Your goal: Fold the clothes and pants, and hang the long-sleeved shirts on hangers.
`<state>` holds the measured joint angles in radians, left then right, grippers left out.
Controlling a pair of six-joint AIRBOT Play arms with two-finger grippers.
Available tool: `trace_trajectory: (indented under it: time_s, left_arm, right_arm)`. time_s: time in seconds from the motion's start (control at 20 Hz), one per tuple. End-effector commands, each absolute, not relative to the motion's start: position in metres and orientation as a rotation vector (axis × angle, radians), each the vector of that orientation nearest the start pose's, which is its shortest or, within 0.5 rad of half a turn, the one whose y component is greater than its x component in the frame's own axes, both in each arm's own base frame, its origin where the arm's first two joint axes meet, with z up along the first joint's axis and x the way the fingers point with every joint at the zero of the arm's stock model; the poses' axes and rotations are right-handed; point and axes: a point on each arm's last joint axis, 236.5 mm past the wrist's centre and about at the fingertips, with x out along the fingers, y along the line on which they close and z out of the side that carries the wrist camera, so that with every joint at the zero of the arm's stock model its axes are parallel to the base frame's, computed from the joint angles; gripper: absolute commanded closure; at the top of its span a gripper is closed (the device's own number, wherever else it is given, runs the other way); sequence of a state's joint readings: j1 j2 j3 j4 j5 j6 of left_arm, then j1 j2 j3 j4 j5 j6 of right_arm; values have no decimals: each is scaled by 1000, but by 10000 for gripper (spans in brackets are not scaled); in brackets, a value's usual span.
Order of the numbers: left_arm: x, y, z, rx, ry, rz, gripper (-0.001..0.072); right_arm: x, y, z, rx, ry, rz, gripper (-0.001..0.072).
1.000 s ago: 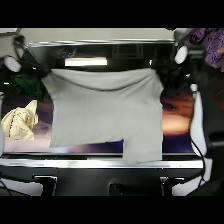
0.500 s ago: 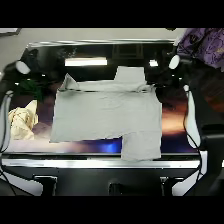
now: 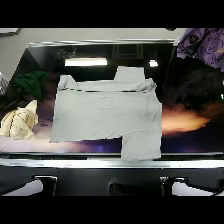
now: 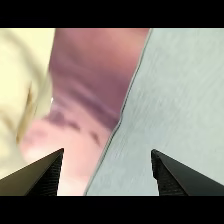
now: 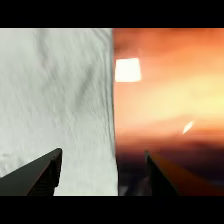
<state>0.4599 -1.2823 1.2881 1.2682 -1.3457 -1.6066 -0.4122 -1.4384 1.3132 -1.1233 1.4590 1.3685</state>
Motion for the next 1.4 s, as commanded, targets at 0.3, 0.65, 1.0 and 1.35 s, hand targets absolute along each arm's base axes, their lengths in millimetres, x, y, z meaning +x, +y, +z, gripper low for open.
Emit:
trace_trajectory:
  time_s: [0.3, 0.65, 1.0, 1.35]
  left_arm:
    - [291, 84, -2, -709, 1371, 275, 92]
    - [292, 84, -2, -708, 1370, 276, 92]
    - [291, 84, -3, -775, 1367, 330, 90]
    - [282, 38, -32, -865, 1334, -8, 90]
  right_arm:
    - [302, -13, -83, 809, 1460, 235, 114]
    - [309, 7, -100, 933, 1470, 333, 168]
    - [306, 23, -106, 1016, 1438, 356, 302]
    - [312, 24, -102, 1008, 1390, 377, 681]
